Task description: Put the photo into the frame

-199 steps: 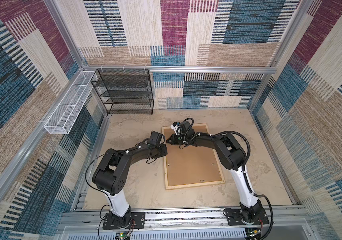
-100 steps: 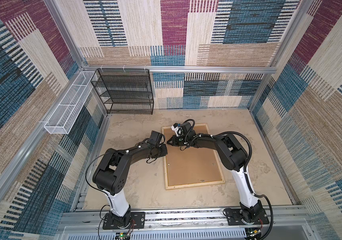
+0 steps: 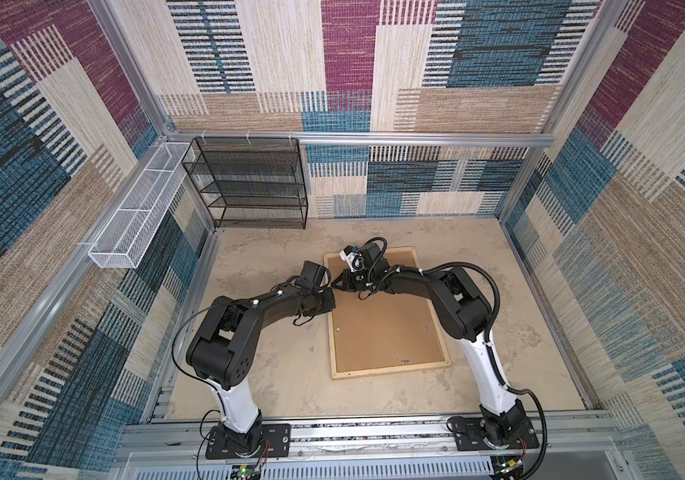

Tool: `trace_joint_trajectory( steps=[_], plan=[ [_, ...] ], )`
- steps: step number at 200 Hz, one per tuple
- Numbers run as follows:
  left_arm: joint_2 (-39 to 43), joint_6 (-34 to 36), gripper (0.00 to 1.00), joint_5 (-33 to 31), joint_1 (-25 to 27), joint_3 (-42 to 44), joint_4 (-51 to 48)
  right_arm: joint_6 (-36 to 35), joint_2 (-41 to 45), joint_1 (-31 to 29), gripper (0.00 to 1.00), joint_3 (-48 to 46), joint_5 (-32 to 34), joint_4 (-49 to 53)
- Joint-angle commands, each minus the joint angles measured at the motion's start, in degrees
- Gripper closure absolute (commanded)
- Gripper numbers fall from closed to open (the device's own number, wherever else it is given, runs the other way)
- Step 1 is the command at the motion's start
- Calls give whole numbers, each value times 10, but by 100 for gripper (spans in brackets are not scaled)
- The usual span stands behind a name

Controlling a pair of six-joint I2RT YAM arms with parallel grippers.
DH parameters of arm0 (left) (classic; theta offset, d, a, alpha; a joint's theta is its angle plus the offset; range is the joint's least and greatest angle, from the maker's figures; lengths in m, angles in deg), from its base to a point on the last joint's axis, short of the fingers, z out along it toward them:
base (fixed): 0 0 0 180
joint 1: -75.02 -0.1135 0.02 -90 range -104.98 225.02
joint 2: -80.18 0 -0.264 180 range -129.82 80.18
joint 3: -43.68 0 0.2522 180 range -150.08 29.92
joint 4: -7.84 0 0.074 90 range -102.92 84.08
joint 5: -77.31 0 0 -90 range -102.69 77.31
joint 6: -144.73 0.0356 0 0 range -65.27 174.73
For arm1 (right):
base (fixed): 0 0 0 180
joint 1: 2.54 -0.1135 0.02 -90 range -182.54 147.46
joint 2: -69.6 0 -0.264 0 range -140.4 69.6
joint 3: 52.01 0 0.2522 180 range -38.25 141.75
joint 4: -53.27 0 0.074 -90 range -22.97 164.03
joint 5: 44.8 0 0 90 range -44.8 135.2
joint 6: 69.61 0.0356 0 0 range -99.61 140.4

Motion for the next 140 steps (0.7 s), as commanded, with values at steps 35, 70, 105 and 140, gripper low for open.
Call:
trace_joint_trajectory(
  steps=[35, 70, 105, 140],
  plan=[
    [-8, 9, 93, 60, 2, -3, 15, 14, -13, -2, 92, -8, 63, 23],
    [-7, 17, 93, 66, 7, -4, 15, 28, -20, -2, 93, -22, 93, -4],
    [-8, 25, 93, 64, 13, -4, 17, 32, -21, -2, 94, -23, 100, -8],
    [-12, 30, 93, 65, 21, -8, 19, 45, -26, -2, 94, -5, 110, 3]
  ],
)
